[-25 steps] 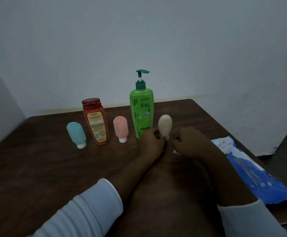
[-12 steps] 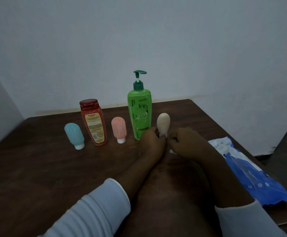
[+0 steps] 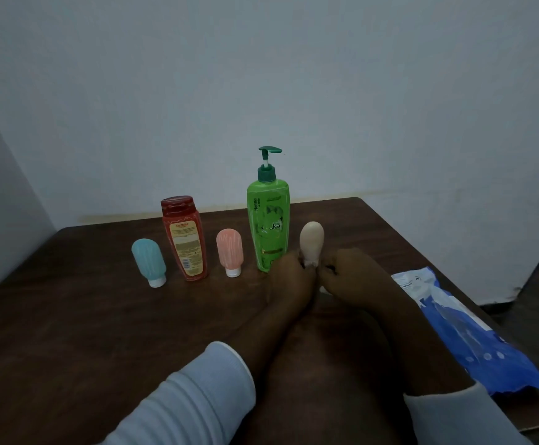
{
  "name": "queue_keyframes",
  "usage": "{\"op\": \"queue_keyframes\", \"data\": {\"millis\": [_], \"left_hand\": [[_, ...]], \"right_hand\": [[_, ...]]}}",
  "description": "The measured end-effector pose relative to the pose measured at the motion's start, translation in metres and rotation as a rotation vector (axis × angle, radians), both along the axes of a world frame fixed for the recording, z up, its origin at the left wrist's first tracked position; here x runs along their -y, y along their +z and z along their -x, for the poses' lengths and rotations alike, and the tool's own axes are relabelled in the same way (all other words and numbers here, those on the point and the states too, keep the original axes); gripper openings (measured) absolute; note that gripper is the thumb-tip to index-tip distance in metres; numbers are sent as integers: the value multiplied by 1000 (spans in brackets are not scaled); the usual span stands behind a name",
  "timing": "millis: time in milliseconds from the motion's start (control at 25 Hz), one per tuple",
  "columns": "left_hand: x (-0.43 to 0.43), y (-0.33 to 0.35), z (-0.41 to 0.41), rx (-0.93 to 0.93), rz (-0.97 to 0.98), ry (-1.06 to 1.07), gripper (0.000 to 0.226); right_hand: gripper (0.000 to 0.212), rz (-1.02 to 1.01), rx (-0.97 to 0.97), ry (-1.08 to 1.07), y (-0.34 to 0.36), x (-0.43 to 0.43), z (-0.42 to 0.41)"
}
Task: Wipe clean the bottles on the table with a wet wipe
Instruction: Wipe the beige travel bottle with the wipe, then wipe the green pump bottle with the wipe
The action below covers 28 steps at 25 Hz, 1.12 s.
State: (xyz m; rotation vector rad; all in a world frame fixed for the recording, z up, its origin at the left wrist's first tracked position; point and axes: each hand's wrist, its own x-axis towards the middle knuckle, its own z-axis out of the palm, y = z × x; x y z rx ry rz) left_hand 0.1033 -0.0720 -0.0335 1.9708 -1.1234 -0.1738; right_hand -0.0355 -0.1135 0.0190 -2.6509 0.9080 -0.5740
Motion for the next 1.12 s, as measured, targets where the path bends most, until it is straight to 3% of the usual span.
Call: {"op": "queue_keyframes", "data": {"millis": [160, 280, 440, 520, 600, 680, 800, 880, 1120], "left_hand": [[-14, -1, 2, 31, 59, -87, 13], [-45, 16, -2, 57, 160, -240, 29], [-76, 77, -43, 764, 346, -377, 28], [-71, 116, -65, 939, 409, -244, 27], [-63, 153, -77, 975, 412, -139, 39], [-56, 178, -81, 909, 386, -143, 59], [-42, 198, -80, 381, 276, -201, 94], [-35, 201, -80, 75, 179, -271, 106], [-55, 200, -83, 86, 137, -387, 104]], "right_hand": [[26, 74, 151, 0, 0, 1, 2], [25, 184, 329, 0, 4, -2, 2], [13, 222, 497, 9, 8, -4, 2], [15, 222, 517, 31, 6, -4, 1], [17, 220, 517, 46, 5, -4, -1], [16, 228, 538, 64, 5, -6, -2], [21, 242, 633, 54, 10, -10, 0], [30, 242, 683, 37, 14, -12, 2], [50, 229, 736, 40, 18, -19, 2]]}}
